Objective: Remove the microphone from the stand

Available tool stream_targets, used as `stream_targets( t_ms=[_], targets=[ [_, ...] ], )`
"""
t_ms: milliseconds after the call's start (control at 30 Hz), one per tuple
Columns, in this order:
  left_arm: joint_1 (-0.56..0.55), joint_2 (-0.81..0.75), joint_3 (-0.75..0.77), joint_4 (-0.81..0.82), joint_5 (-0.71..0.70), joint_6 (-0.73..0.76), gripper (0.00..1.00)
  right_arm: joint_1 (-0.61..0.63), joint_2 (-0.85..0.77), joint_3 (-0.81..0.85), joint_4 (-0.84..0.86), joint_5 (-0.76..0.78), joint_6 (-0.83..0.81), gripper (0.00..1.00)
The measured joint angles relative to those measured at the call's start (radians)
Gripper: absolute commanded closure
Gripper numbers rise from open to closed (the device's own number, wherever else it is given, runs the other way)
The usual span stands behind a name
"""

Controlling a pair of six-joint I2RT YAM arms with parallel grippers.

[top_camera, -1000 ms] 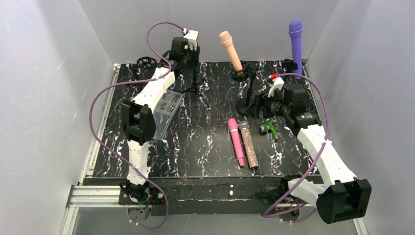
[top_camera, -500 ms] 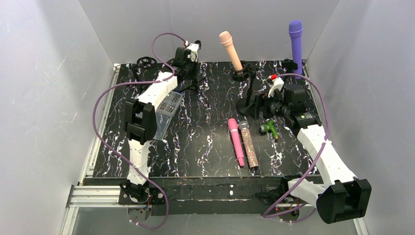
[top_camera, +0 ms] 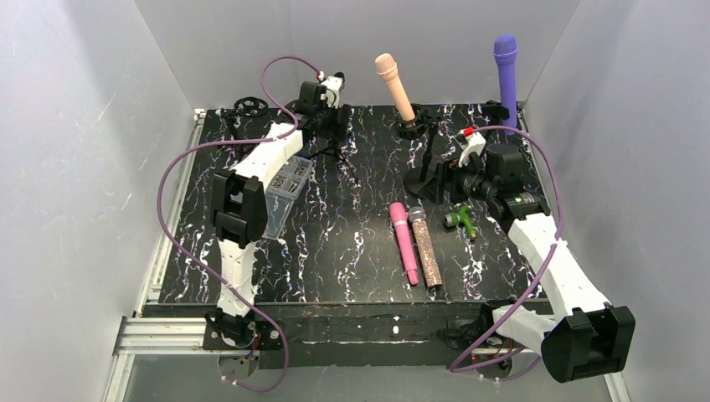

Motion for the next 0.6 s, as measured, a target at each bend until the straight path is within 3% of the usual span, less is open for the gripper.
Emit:
stream_targets(
  t_ms=[33,100,333,600],
  targets=[
    [0.0,-0.005,-0.001,-0.007,0.001,0.006,0.05,0.0,0.0,0.0,0.001,0.0,0.0,0.18],
    [0.0,-0.015,-0.002,-0.031,0.002,0.022,0.02,-0.002,0.0,-0.002,0.004,-0.002,0.0,0.18],
    [-0.003,-0.028,0.059,-0.166,0.005,0.072,0.02,-0.005,0.0,-0.003,0.014,-0.003,0.004,0.18],
    [-0.004,-0.032,0.263,-0.238,0.008,0.119,0.06,-0.008,-0.004,-0.004,0.018,-0.007,0.006,0.18]
  ],
)
